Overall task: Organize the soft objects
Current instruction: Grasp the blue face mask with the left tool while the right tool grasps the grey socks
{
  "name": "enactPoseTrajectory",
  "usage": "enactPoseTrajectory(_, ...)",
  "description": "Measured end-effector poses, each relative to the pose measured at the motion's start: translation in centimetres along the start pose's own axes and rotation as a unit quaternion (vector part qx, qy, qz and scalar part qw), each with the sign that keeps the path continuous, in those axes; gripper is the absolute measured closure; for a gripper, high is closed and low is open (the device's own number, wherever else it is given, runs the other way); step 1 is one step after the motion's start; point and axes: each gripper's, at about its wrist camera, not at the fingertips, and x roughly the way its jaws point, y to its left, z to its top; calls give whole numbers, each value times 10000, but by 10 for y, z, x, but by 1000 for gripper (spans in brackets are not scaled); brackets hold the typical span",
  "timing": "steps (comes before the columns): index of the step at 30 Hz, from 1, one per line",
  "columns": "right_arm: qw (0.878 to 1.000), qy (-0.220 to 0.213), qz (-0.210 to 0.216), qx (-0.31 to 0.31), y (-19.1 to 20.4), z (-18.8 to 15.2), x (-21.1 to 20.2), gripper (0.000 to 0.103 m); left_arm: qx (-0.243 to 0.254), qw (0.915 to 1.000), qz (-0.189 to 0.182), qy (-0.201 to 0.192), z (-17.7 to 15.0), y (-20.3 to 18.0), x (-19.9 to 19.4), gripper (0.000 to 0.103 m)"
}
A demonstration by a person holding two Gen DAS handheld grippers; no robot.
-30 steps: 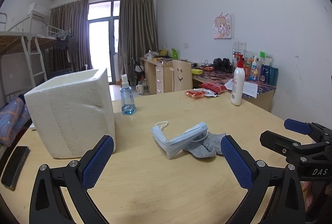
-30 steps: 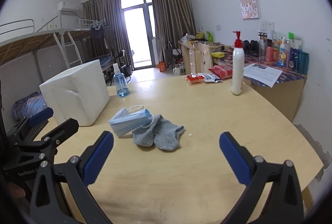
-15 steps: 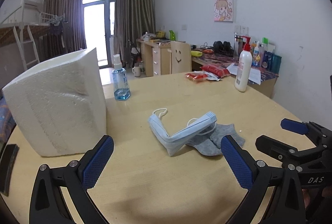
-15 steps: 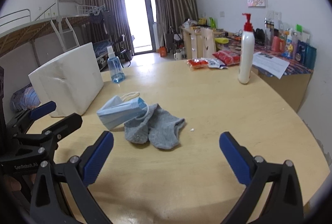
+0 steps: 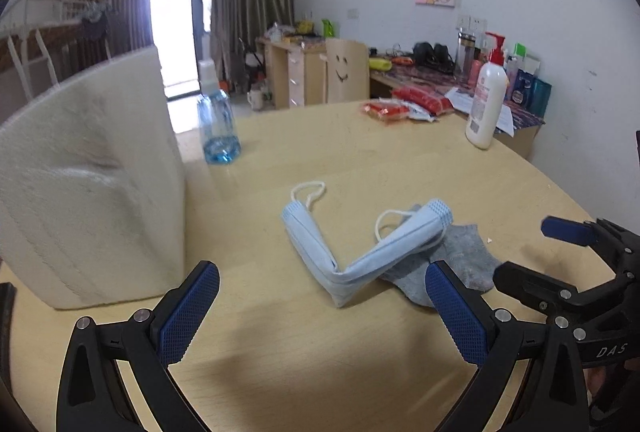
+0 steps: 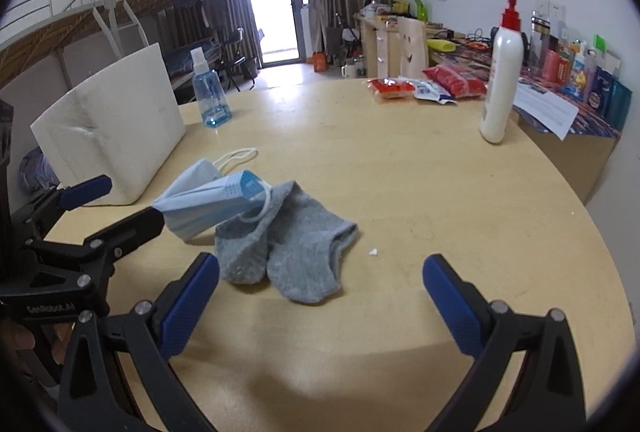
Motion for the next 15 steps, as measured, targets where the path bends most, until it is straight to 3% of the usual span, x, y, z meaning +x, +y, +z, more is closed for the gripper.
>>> enactPoseTrajectory(7,9998,124,167,-70,-2,4,11,3,130,9993,-120,338,1,-6,21,8)
enactPoseTrajectory(9,9996,168,198,-57,-4,4,13,3,145,9990,-128,394,2,-6,26,17)
enactPoseTrajectory(14,9995,212,244,-50,-6,7,19,3,61,9984,-240,513,4,-5,36,23)
enactPoseTrajectory(15,9994,227,260,-54,-5,7,20,3,61,9983,-255,511,4,-5,36,30)
